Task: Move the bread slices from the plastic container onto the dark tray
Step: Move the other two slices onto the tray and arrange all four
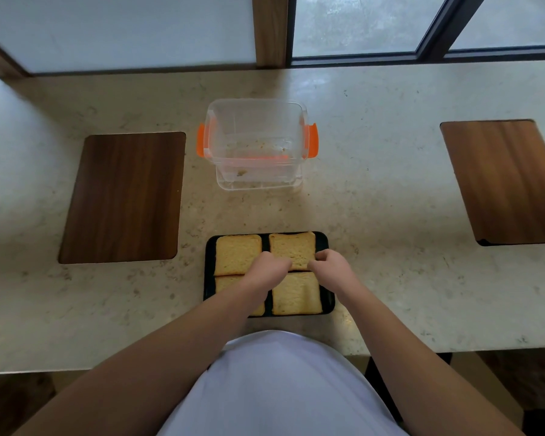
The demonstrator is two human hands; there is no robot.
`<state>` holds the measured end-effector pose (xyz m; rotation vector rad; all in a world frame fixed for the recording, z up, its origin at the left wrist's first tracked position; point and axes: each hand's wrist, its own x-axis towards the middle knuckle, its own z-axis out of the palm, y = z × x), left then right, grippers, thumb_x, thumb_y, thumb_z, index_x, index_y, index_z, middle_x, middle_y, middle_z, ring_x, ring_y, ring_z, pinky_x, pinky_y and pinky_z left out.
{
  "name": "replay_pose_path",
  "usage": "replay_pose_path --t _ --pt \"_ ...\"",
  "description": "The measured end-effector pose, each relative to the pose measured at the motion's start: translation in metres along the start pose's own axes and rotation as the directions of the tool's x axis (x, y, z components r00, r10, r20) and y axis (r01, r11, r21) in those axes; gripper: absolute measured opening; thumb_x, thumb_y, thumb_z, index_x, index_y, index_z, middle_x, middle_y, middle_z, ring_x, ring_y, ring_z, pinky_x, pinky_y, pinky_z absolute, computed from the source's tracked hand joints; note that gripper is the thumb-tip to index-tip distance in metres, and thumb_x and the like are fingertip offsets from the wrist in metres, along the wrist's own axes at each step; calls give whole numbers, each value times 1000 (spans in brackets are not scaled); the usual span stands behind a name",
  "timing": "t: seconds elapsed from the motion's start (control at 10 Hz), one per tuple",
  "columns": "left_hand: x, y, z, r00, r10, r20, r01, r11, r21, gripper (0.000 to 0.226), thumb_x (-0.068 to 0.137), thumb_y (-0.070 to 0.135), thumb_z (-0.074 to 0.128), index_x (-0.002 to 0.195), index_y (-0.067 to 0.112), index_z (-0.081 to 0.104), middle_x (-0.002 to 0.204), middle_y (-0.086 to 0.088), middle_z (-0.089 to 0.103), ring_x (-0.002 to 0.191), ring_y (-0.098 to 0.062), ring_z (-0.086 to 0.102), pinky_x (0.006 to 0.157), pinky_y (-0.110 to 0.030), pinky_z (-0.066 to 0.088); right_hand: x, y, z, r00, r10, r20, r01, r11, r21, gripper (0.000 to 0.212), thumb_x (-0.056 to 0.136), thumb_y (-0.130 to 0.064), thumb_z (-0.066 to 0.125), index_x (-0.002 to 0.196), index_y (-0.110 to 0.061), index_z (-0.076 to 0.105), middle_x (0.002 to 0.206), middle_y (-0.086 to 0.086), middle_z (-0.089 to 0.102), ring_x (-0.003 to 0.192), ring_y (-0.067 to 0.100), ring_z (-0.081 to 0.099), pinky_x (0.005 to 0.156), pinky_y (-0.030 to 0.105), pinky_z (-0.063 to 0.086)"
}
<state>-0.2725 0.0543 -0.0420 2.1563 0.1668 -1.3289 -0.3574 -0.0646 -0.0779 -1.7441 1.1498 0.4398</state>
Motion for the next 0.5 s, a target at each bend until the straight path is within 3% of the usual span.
replay_pose_path --t 0.1,0.2,0.3,0.4,0.5 --pt "1 -1 0 1000 3 11 -3 1000 -18 51 92 24 49 138 3 40 79 6 37 66 -7 34 52 -26 26 -1 2 1 1000 0 -1 0 1000 14 56 91 -21 57 145 -8 48 102 -1 59 80 6 57 61 26 45" --pt "-1 0 1 1000 2 11 -2 1000 2 46 93 22 45 136 3 44 94 0 48 74 -10 42 54 -26 30 0 4 2 1000 -6 -3 6 1000 10 51 90 -19 57 139 -8 52 96 0 65 82 14 62 65 31 48" --pt "-4 -1 0 1000 4 0 -4 1000 6 40 95 19 44 131 2 46 90 0 49 72 -10 43 55 -25 33 -1 4 2 1000 -10 -14 10 1000 -7 48 89 -19 57 136 -8 55 104 5 66 90 16 63 76 35 53" --pt "-1 -5 1 998 67 -3 -67 995 75 31 95 20 43 120 5 50 95 -3 52 74 -11 46 56 -25 35 3 5 3 1000 -16 -6 16 1000 -7 52 90 -20 57 140 -8 52 109 3 62 87 13 57 69 30 48" --pt "-12 -11 -6 884 443 -149 -332 820 466 24 90 20 44 108 8 54 107 -7 55 89 -19 49 69 -32 43 0 1 1 995 -67 -67 62 995 -77 50 89 -22 58 137 -7 53 124 9 60 98 18 57 75 32 49"
